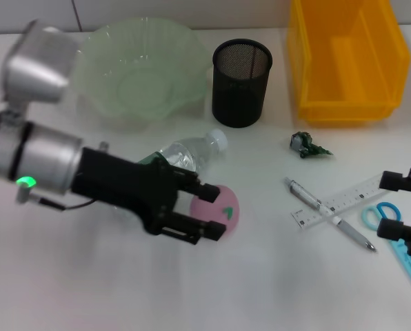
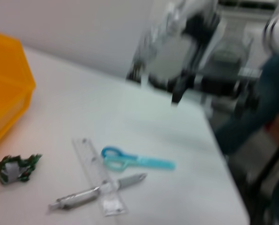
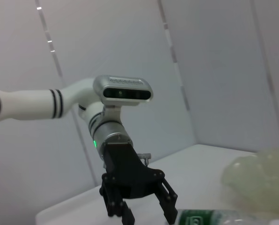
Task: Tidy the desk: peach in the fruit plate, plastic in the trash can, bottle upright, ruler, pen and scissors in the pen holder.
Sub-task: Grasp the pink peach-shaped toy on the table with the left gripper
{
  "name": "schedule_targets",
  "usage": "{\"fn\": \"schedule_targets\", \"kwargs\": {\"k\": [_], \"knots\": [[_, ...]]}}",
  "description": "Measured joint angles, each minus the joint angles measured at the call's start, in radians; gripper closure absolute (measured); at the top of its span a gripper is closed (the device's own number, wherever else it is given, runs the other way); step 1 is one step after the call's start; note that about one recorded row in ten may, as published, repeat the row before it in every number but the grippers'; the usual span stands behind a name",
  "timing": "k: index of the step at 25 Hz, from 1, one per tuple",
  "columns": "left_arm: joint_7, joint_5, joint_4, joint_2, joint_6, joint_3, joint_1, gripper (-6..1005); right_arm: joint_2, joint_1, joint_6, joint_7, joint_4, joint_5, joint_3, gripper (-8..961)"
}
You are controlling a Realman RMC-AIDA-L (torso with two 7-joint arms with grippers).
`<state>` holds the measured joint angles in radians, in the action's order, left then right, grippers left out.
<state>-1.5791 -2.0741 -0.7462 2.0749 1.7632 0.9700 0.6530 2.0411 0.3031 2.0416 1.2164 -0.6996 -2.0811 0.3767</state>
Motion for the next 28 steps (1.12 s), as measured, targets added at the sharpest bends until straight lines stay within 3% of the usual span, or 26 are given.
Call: {"fn": "schedule_targets", "kwargs": {"k": [2, 3, 4, 6, 11, 14, 19, 28], "knots": [[-0.045, 0.000, -0.033, 0.002, -0.063, 0.101, 0.036, 324, -0.001, -0.011, -0.008, 0.000, 0.000, 0.000, -0.018, 137], [-0.045, 0.000, -0.033, 0.002, -0.063, 0.101, 0.036, 324, -0.001, -0.015, -0.013, 0.000, 0.000, 0.000, -0.022, 137], [-0.087, 0.000, -0.074, 0.003, -0.125, 0.215, 0.065, 324, -0.001, -0.020, -0.019, 0.000, 0.000, -0.001, -0.026, 137], [-0.115, 0.001, -0.118, 0.004, -0.175, 0.306, 0.078, 324, -0.001, -0.027, -0.031, 0.000, 0.000, -0.001, -0.032, 137], [-0.196, -0.024, -0.275, 0.005, -0.298, 0.535, 0.073, 324, -0.002, -0.038, -0.055, 0.000, 0.012, -0.002, -0.037, 137], [-0.249, -0.091, -0.329, 0.005, -0.349, 0.622, 0.071, 323, -0.002, -0.039, -0.058, 0.000, 0.014, -0.002, -0.037, 137], [-0.319, -0.194, -0.344, 0.005, -0.383, 0.677, 0.084, 346, -0.002, -0.039, -0.058, 0.000, 0.014, -0.001, -0.039, 137], [-0.330, -0.219, -0.340, 0.005, -0.402, 0.686, 0.077, 461, -0.002, -0.030, -0.058, 0.000, 0.014, 0.000, -0.039, 138]]}}
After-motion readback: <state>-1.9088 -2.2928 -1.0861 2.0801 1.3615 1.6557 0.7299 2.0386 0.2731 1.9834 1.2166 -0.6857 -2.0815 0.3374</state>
